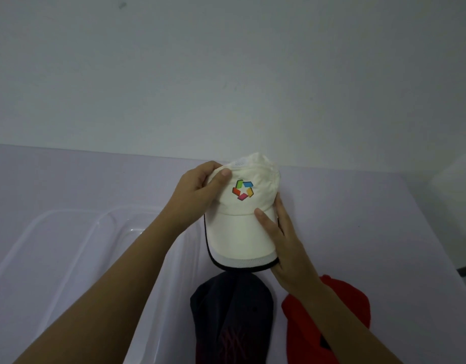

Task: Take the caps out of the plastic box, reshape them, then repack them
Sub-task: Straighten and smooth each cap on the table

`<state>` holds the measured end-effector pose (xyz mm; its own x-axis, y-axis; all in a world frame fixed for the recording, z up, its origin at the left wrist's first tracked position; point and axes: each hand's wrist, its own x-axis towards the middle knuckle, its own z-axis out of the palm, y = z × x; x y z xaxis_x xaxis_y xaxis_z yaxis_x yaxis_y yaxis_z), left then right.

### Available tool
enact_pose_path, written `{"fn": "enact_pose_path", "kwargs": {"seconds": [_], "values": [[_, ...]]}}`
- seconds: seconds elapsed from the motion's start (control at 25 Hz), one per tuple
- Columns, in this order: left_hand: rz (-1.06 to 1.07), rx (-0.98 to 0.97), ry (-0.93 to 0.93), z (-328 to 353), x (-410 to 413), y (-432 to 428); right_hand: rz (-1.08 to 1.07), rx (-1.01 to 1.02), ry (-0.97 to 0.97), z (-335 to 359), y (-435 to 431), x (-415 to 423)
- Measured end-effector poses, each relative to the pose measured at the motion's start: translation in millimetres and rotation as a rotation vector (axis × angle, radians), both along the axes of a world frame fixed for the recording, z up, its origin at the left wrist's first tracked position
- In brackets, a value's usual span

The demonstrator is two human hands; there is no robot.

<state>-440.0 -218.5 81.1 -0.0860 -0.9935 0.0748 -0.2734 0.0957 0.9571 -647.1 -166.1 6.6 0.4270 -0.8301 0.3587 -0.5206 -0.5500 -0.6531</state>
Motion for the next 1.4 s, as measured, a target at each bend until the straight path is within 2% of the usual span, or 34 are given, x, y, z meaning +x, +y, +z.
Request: {"fn": "enact_pose_path", "kwargs": {"seconds": [0.08,0.16,0.32,0.4,0.48,0.64,0.8,0.92,1.04,1.2,1.32,1.4], "values": [[0.053,-0.066,-0.008,1.8,0.7,3.0,0.022,-0.014,0.08,0.9,0.0,-4.9],[0.097,-0.093,0.025,4.3,2.9,5.3,-0.037,0.004,0.083,9.4,-3.2,-11.7],[0.073,-0.167,0.068,11.5,-2.6,8.9,-0.316,-0.06,-0.179,50.5,-20.2,-5.2],[0.065,-0.218,0.108,13.5,-11.0,11.6,-0.257,0.01,-0.269,72.4,-28.4,8.6],[0.072,-0.257,0.158,14.2,-18.3,14.6,-0.191,0.095,-0.279,85.4,-33.3,18.6],[0.105,-0.266,0.117,14.3,-18.9,19.8,-0.133,0.25,-0.345,92.5,-35.3,22.0],[0.034,-0.22,0.016,17.6,-9.3,23.3,-0.147,0.221,-0.193,89.4,-30.3,20.6],[0.027,-0.128,0.009,19.9,-7.7,24.1,-0.158,0.238,-0.217,87.1,-27.5,26.7],[0.072,-0.083,0.1,22.8,-8.9,27.5,-0.185,0.226,-0.316,84.1,-20.5,27.1],[0.093,-0.047,0.302,30.0,-8.5,27.0,-0.309,0.516,-0.626,69.2,-20.8,9.0],[0.145,-0.044,0.371,29.1,-10.4,22.8,-0.199,0.85,-0.847,63.1,-3.7,8.0],[0.216,-0.04,0.345,23.8,-14.2,21.3,-0.058,0.937,-0.968,59.0,9.0,18.0]]}}
